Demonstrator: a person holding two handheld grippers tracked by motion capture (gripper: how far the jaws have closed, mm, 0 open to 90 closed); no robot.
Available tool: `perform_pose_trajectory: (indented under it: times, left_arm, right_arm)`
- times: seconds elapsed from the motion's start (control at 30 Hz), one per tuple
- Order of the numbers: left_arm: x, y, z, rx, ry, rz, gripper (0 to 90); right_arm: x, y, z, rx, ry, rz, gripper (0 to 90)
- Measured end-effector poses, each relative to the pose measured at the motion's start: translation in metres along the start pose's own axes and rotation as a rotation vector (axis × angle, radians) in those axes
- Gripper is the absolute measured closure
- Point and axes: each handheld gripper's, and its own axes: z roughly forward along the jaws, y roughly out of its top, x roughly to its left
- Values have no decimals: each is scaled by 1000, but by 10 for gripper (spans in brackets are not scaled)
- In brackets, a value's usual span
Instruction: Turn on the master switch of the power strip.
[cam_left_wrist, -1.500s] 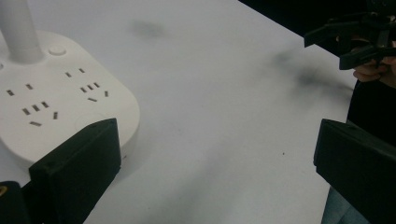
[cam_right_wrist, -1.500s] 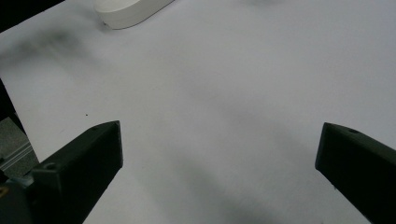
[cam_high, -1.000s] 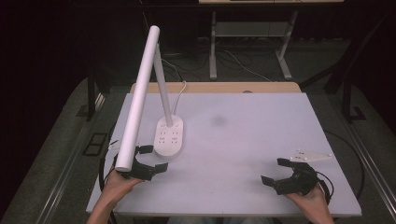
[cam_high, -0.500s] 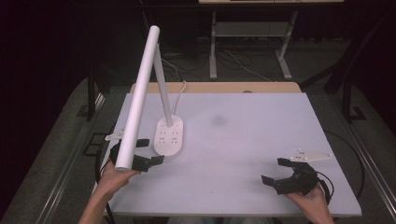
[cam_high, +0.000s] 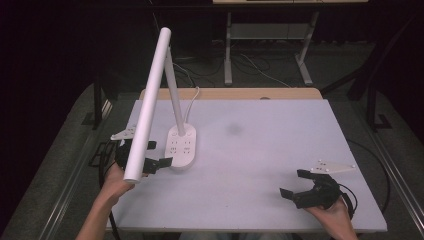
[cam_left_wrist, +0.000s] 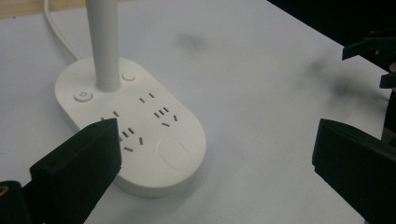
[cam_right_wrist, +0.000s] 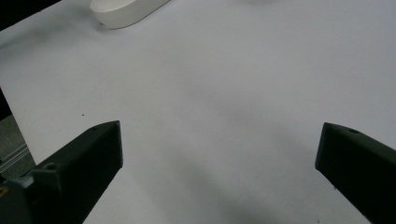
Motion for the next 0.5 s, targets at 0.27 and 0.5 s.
perform_pose_trajectory:
  times: [0.27,0.5]
  left_arm:
    - [7,8,0,5,19,-1,3]
    - [13,18,-2,20,38,12,4]
  right_arm:
    - [0,0,0,-3,-2,-6,2]
    - [0,0,0,-2,-2,0,2]
